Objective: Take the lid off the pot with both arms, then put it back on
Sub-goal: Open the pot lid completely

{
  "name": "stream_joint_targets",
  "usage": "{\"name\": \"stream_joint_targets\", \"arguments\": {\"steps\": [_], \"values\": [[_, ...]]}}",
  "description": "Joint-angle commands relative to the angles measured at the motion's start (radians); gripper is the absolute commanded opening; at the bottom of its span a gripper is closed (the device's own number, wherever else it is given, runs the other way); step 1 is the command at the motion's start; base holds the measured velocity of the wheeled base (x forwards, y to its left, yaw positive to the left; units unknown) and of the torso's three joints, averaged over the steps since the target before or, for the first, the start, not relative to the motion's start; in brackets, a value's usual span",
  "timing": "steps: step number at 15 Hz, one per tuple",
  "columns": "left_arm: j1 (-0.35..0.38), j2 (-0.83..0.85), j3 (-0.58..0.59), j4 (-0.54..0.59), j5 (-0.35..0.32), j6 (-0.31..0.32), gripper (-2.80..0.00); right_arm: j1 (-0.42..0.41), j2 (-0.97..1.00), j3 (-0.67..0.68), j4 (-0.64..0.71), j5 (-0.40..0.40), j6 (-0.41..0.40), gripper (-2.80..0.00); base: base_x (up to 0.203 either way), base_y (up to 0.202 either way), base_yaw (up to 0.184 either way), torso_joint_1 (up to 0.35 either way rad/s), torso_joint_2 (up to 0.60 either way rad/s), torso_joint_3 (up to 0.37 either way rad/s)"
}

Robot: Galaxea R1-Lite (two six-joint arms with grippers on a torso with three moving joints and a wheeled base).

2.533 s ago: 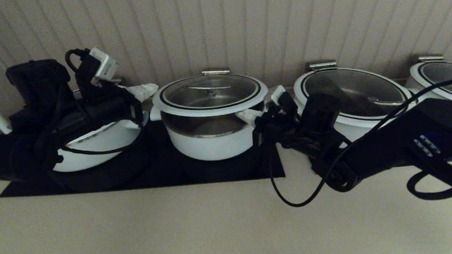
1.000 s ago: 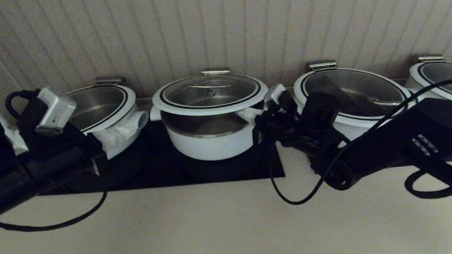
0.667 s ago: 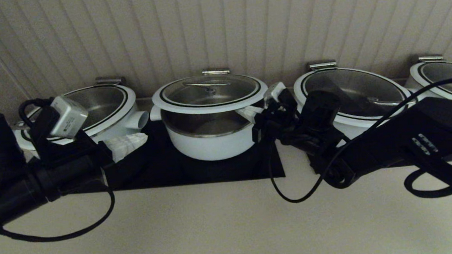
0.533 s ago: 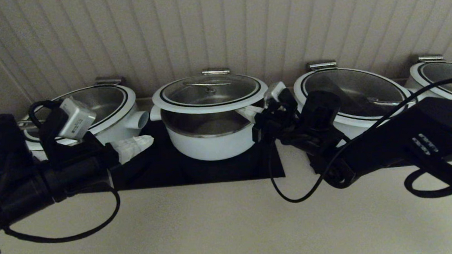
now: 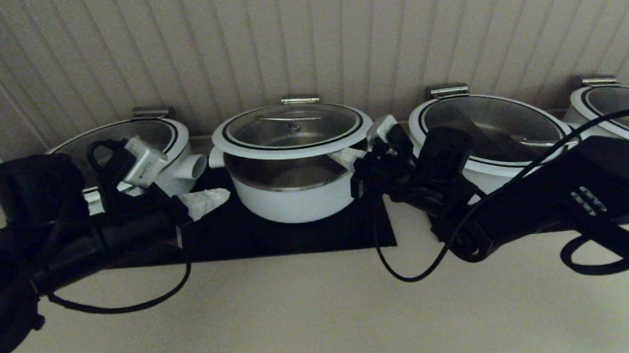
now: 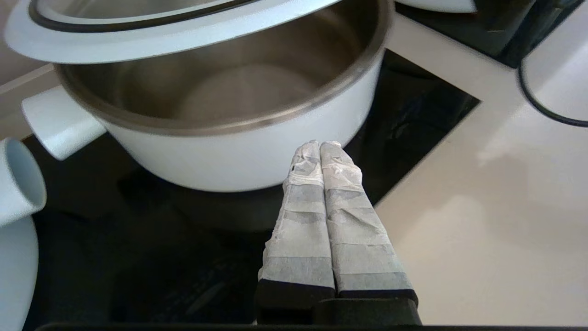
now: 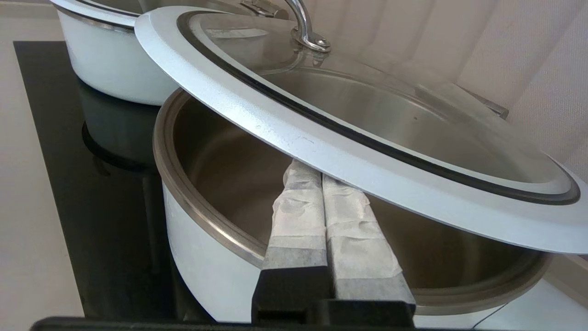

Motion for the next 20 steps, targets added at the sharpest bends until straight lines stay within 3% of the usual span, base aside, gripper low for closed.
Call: {"name": "stream_joint_targets", "arguments": {"steps": [1, 7, 20], "values": [[-0.001, 0.084, -0.055, -0.005, -0.002, 0.002, -2.8, 0.0, 0.003, -0.002, -0.005, 0.003, -0.002, -2.8, 0.0, 0.0, 0.0, 0.0, 0.0, 0.0], [-0.003, 0.203, -0.214, -0.005, 0.004, 0.001, -2.8, 0.002, 0.015, -0.04, -0.001, 0.003, -0.002, -2.8, 0.0, 0.0, 0.0, 0.0, 0.0, 0.0], [-0.003, 0.305, -0.347, -0.005, 0.027, 0.001, -2.8, 0.002, 0.021, -0.043, -0.001, 0.006, -0.002, -2.8, 0.0, 0.0, 0.0, 0.0, 0.0, 0.0]]}}
